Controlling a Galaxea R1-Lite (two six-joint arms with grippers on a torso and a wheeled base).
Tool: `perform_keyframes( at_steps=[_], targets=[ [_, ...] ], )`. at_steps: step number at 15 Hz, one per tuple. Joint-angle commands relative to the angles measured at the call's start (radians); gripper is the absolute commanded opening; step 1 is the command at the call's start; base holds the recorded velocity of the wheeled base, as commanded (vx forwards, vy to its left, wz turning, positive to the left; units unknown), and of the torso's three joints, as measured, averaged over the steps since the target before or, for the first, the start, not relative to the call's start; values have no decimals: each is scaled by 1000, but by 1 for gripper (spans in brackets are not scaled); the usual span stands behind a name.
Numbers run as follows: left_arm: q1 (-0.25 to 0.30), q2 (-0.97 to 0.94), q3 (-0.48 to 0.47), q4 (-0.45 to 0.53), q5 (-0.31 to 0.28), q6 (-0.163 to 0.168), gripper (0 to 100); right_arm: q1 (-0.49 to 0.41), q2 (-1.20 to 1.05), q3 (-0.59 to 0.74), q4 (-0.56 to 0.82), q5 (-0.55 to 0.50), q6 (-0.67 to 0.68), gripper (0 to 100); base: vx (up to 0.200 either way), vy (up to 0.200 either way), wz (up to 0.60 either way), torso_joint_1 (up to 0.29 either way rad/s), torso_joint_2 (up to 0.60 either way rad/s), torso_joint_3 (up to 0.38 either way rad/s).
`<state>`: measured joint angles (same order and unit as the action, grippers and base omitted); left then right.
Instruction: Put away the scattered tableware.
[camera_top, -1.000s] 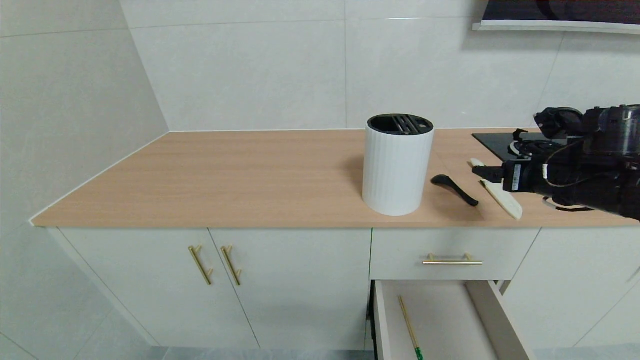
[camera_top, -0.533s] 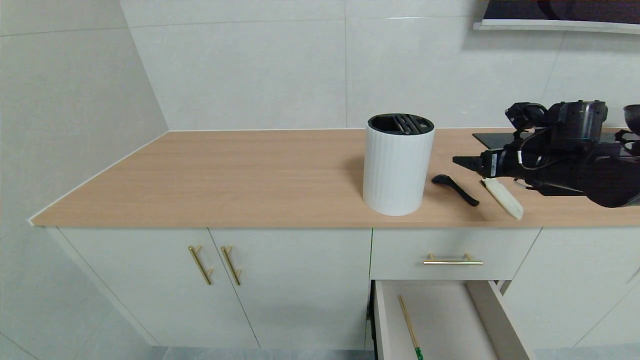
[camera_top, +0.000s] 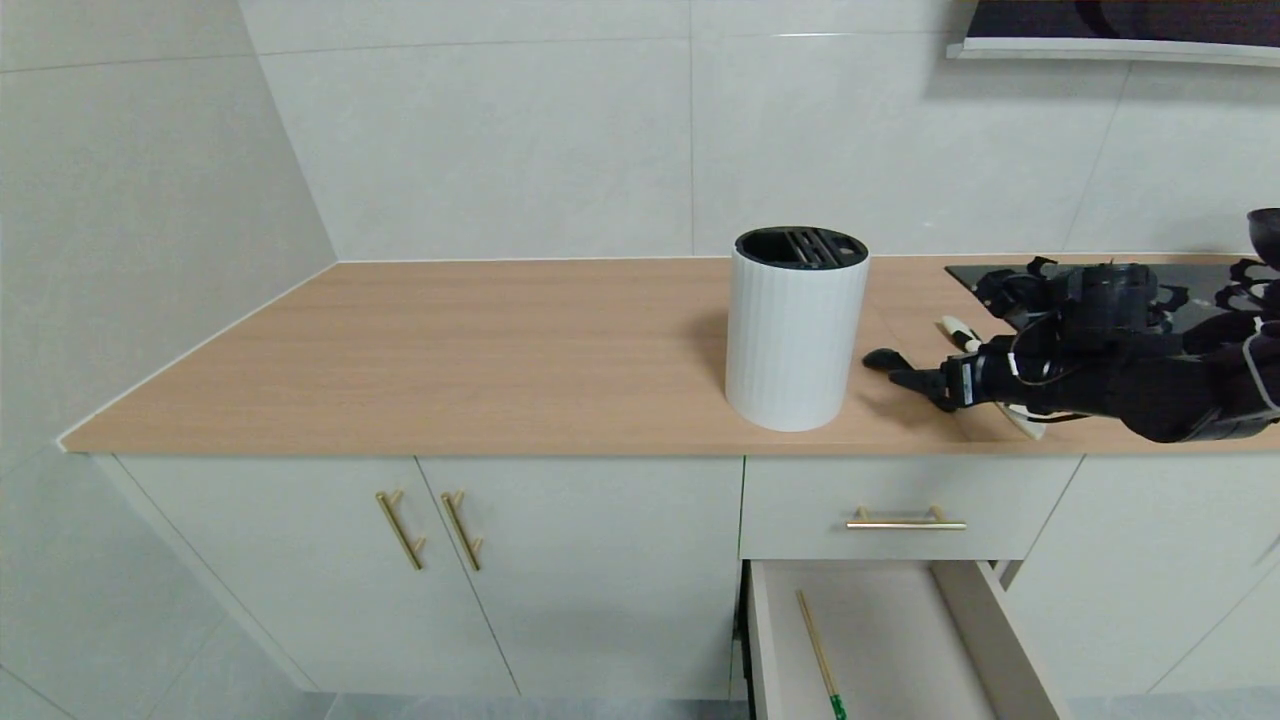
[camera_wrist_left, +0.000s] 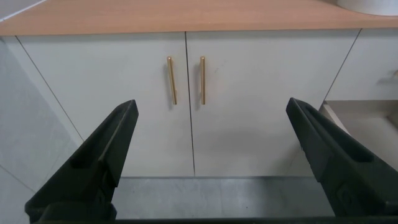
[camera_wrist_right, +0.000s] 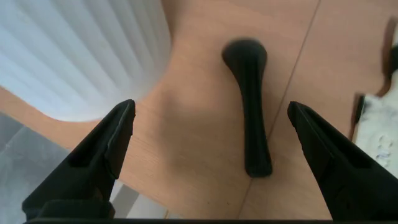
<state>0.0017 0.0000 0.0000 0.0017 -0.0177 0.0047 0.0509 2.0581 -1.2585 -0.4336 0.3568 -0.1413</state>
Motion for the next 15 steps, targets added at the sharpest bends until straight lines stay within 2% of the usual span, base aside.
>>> perform_keyframes(
  at_steps=[1,2,4,15],
  targets=[
    [0,0,0,0,1,0,100,0,33,-21,-5,-15,0,100,0,0,0,0,0,0],
    [1,0,0,0,-1,0,100,0,70,-36,-36,-67,-1,100,0,0,0,0,0,0],
    [0,0,0,0,-1,0,100,-2,109,-59,-76,-76,-1,100,0,0,0,0,0,0],
    [1,0,0,0,1,0,100,-19,180,-99,-82,-79,-1,100,0,0,0,0,0,0]
  ],
)
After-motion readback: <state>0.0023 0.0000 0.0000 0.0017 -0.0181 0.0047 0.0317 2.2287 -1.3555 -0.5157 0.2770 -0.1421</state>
